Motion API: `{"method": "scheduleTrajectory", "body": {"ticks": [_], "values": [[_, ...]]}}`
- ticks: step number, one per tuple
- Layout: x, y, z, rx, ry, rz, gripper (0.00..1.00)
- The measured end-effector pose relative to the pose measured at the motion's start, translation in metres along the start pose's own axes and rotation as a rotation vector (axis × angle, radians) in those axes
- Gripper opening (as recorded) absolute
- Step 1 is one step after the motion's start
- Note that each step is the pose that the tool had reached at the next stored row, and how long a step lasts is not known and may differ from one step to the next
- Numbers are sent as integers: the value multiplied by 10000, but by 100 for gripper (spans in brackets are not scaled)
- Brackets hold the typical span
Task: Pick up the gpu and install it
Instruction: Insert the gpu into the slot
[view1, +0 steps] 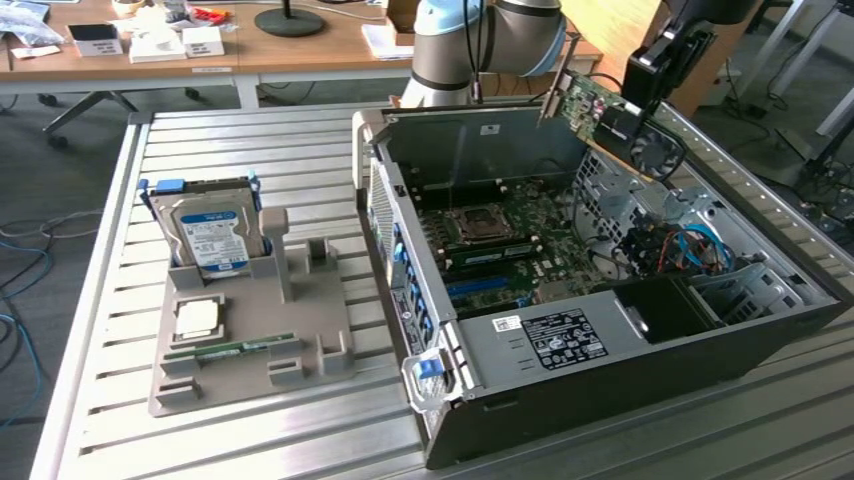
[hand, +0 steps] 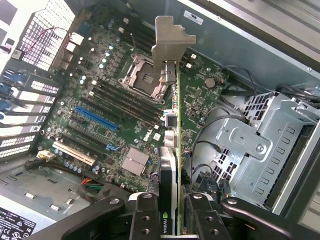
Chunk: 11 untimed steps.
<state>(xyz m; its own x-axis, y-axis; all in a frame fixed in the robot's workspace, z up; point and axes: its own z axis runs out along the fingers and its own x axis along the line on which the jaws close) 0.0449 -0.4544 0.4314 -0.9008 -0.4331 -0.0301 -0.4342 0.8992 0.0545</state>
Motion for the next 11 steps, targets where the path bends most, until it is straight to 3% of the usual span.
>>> {"method": "scheduleTrajectory", "body": {"ticks": [11], "values": [[0,0,0,-8,14,-247,27]]}}
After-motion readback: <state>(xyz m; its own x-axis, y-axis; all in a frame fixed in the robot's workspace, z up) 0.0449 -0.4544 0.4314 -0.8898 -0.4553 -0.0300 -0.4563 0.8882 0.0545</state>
